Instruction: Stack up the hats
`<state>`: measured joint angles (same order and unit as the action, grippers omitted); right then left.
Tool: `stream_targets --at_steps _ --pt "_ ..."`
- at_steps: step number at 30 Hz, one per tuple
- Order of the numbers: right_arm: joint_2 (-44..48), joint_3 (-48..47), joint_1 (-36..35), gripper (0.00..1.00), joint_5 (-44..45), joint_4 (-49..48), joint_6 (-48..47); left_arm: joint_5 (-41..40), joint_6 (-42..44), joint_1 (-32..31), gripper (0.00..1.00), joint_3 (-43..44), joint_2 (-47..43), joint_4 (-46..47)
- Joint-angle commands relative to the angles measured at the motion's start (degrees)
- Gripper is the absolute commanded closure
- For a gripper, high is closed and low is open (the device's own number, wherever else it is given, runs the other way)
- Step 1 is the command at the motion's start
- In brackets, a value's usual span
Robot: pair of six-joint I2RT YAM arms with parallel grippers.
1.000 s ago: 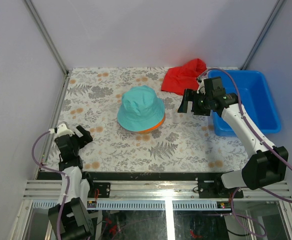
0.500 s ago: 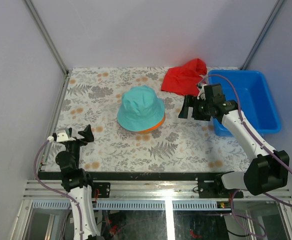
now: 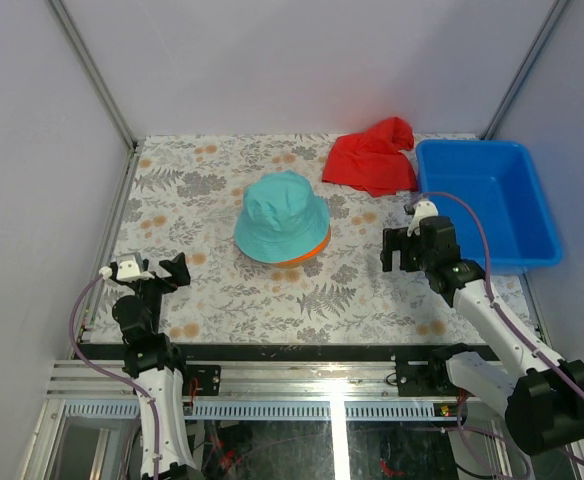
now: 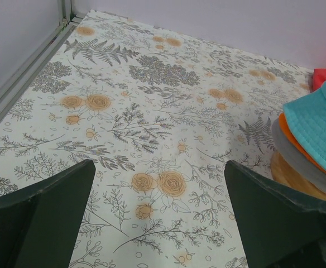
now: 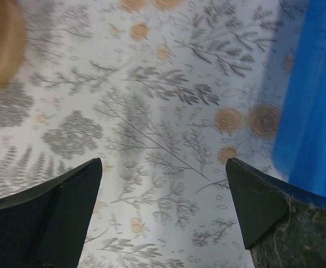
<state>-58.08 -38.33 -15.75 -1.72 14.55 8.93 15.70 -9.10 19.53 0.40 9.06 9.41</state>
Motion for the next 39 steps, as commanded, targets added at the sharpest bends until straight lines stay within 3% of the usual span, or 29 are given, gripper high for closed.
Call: stream_targets --at_steps 1,6,17,20,23,31,37,39 --pt "3.06 7.08 -0.07 0.01 10.61 -11.43 -4.38 0.84 1.27 -0.33 0.00 -6.86 -0.14 3.15" --pt "4.93 12.86 0.23 0.01 16.20 -15.73 -6.82 0.90 1.21 -0.35 0.00 -6.86 -0.18 3.08" --pt "13.79 28.42 0.54 0.01 19.07 -28.16 -9.20 0.86 1.22 -0.31 0.00 -6.88 -0.26 3.07" --pt "21.18 33.32 0.52 0.01 17.87 -30.69 -10.41 0.88 1.20 -0.34 0.00 -6.89 -0.21 3.14" --pt "30.76 37.88 0.49 0.01 23.24 -31.13 -9.01 0.77 1.22 -0.36 0.00 -6.84 -0.15 3.07" --pt "58.04 45.36 0.46 0.01 22.10 -21.60 -9.56 0.74 1.28 -0.44 0.00 -6.83 -0.18 3.07" --pt "40.99 42.46 0.51 0.01 32.72 -29.12 -4.98 0.71 1.28 -0.48 0.00 -6.87 -0.13 3.12" --pt "43.27 42.88 0.48 0.01 32.25 -28.26 -5.21 0.67 1.28 -0.46 0.00 -6.86 -0.14 3.14"
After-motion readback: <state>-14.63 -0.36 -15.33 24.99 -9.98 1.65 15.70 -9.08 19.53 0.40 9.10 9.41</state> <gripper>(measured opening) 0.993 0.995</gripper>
